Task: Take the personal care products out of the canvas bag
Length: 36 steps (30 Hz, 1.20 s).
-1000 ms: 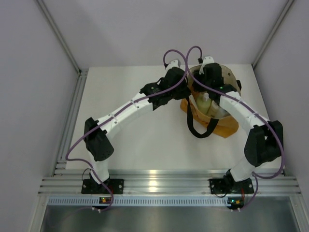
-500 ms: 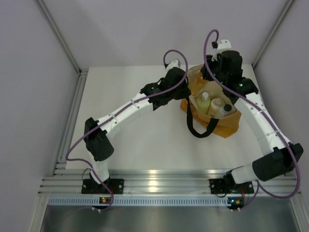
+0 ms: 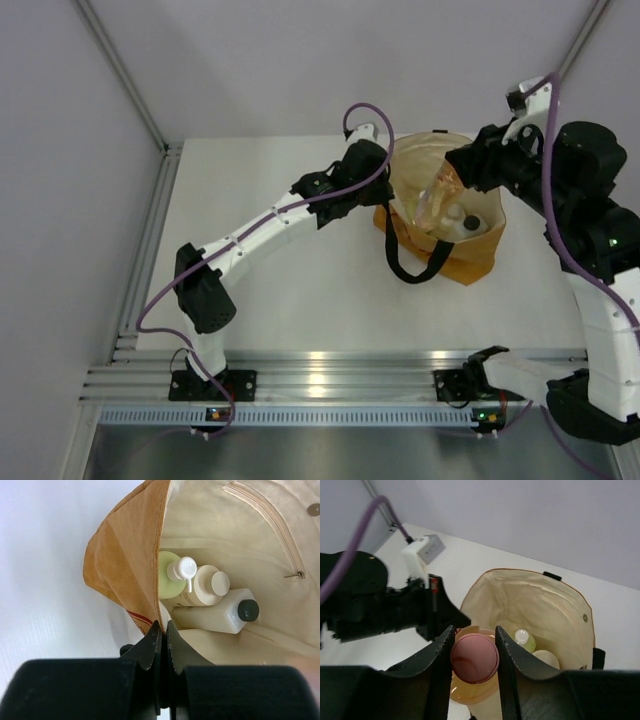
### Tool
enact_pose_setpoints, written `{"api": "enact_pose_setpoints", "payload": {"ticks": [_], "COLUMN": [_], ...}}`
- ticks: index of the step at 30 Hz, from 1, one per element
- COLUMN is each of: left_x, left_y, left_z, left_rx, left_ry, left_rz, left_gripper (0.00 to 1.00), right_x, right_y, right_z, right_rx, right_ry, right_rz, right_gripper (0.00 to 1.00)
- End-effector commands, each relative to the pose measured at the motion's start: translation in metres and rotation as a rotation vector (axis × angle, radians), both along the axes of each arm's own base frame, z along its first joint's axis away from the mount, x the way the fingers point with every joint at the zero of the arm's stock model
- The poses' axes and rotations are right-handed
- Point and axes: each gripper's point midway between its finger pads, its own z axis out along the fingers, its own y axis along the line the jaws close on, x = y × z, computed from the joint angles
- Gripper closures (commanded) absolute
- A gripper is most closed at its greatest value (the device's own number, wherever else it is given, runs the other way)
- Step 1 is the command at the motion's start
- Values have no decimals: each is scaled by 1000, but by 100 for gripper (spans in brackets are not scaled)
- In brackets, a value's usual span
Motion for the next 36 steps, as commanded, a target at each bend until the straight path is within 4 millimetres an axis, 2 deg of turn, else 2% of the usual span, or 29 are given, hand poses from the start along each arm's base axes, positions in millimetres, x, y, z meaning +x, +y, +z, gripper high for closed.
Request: {"api": "enact_pose_setpoints", "payload": {"ticks": [1,8,9,10,11,12,14,15,17,19,21,22,23,24,26,27,32,33,34,36], "left_x": [3,-1,-2,-2,-2,-2,-2,-2,-2,-2,-3,-3,-4,-7,-8,-8,-7,-7,-7,-6], "left_y": [5,1,1,1,1,1,0,-1,-2,-3,-5,-6,-8,-10,-12,-13,-9,-9,-9,-10], "left_z": [26,29,28,28,29,29,30,30,30,30,25,23,23,21,20,17,2,-1,-2,-7], "left_rx": [-17,-25,-22,-21,-20,-16,-13,-9,-10,-7,-3,-2,-8,-14,-17,-10,15,25,30,53], "left_ry": [-80,-77,-77,-78,-80,-85,-90,-92,-93,-94,-84,-78,-75,-63,-58,-55,-34,-36,-37,-44], "left_rz": [0,-37,-40,-43,-46,-49,-59,-63,-73,-80,-86,-91,-100,-116,-127,-134,-118,-125,-129,-146], "left_gripper": [100,100,100,100,100,100,100,100,100,100,100,100,100,100,100,100,100,100,100,100], "right_x": [-51,-86,-87,-91,-99,-97,-101,-101,-97,-103,-96,-108,-105,-115,-117,-124,-140,-143,-145,-148], "right_y": [17,43,48,55,54,61,65,74,81,100,113,127,135,150,162,173,192,197,200,209], "right_z": [64,39,28,25,25,7,8,-8,-12,-26,-40,-45,-48,-64,-78,-89,-103,-129,-119,-144], "right_rx": [114,161,156,160,187,188,212,210,200,172,121,104,77,49,-2,-8,129,120,164,150], "right_ry": [-163,-64,-40,-48,-55,-22,-60,-25,-49,-40,-53,-58,-90,-76,-115,-134,-292,-280,-340,-315], "right_rz": [172,365,396,433,433,449,465,486,481,528,512,564,566,609,625,665,756,780,791,810], "right_gripper": [100,100,100,100,100,100,100,100,100,100,100,100,100,100,100,100,100,100,100,100]}}
